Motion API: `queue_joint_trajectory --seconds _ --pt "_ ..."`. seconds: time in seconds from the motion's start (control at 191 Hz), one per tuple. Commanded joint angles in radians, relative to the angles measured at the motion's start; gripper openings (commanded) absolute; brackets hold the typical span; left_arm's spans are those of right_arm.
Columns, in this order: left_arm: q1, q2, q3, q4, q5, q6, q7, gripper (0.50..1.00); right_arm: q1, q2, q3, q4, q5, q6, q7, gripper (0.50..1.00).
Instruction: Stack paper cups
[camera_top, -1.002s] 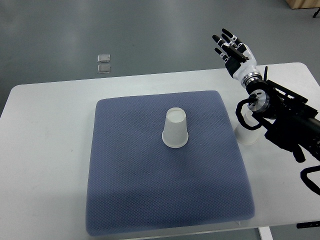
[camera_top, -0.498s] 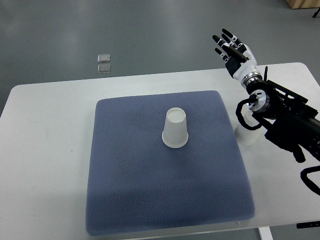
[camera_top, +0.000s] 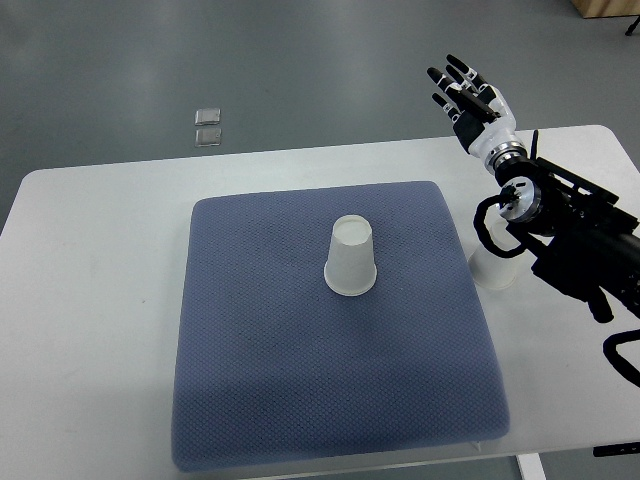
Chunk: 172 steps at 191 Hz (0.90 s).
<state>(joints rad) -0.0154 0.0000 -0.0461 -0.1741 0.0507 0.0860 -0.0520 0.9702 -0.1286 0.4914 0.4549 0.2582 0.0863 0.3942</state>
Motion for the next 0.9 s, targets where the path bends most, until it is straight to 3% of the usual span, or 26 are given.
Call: queue_joint_trajectory --seconds 0.0,0.115,0.22,0.451,0.708,0.897 --pt "0.000 0.000 0.000 0.001 0.000 0.000 0.000 1.000 0.008 -0.029 -0.004 0.013 -0.002 0.001 -0.002 0.915" --pt "0.000 0.000 0.000 -0.001 0.000 0.000 0.000 1.000 0.036 -0.056 -0.017 0.019 -0.033 0.007 -0.002 0.915" --pt "0.000 0.000 0.000 -0.001 0.000 0.000 0.000 1.000 0.056 -0.161 -0.030 0.044 -0.155 0.050 -0.003 0.915" --pt "0.000 0.000 0.000 -0.001 0.000 0.000 0.000 1.000 0.082 -0.439 -0.083 0.238 -0.610 0.174 -0.005 0.915" --pt "0.000 0.000 0.000 -0.001 0.000 0.000 0.001 1.000 0.082 -0.700 -0.129 0.453 -1.028 0.374 -0.003 0.915" --pt "0.000 0.000 0.000 0.001 0.000 0.000 0.000 1.000 0.084 -0.787 -0.140 0.607 -1.366 0.425 -0.003 0.915"
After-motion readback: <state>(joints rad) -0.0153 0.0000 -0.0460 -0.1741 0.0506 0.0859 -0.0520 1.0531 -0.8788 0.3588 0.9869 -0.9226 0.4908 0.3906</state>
